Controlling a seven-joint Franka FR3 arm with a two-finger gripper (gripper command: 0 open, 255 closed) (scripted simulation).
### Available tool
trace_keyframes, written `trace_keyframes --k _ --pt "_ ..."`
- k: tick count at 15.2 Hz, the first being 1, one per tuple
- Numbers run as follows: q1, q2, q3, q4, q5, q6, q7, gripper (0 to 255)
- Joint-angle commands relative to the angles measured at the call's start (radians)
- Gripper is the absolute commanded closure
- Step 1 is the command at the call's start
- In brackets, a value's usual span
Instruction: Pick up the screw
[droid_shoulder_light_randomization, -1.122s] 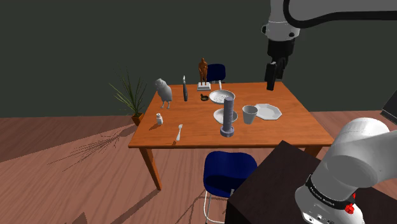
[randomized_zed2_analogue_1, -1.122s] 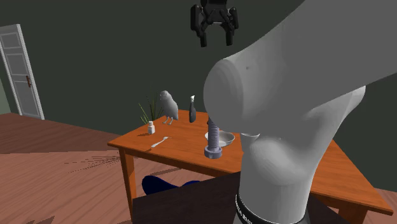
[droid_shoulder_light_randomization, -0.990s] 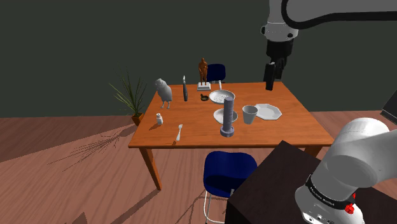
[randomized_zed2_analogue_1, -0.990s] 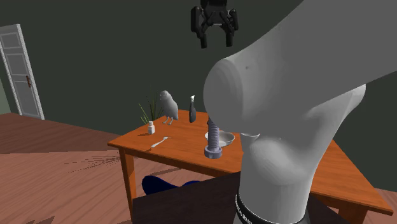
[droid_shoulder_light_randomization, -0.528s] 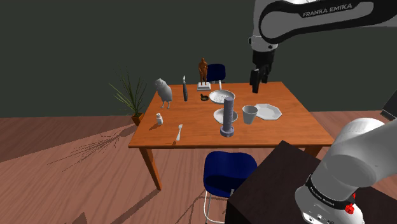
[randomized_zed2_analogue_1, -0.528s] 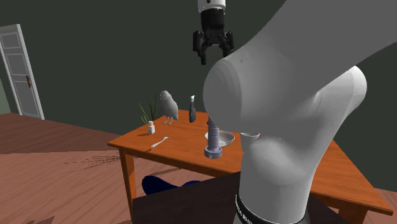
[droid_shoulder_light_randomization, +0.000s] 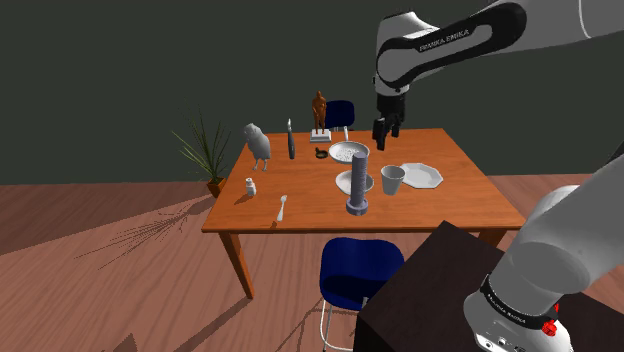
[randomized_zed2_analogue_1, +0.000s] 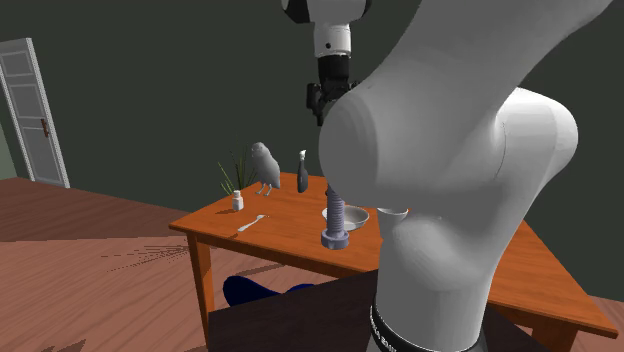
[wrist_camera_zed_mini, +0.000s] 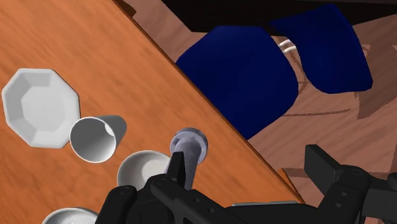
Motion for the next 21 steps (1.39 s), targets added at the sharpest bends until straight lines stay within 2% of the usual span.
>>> trace_keyframes --k 1,10,18,21 --pt "-0.005 0.076 -0.018 0.032 0.008 0.047 -0.020 0" --pt "-0.029 0.425 -0.059 0.251 0.092 0.176 -0.104 0" --pt "-0.081 0.746 -0.055 0.543 0.184 0.198 -0.171 0" --pt "-0.086 0.778 -0.052 0.554 0.191 0.218 -0.175 0"
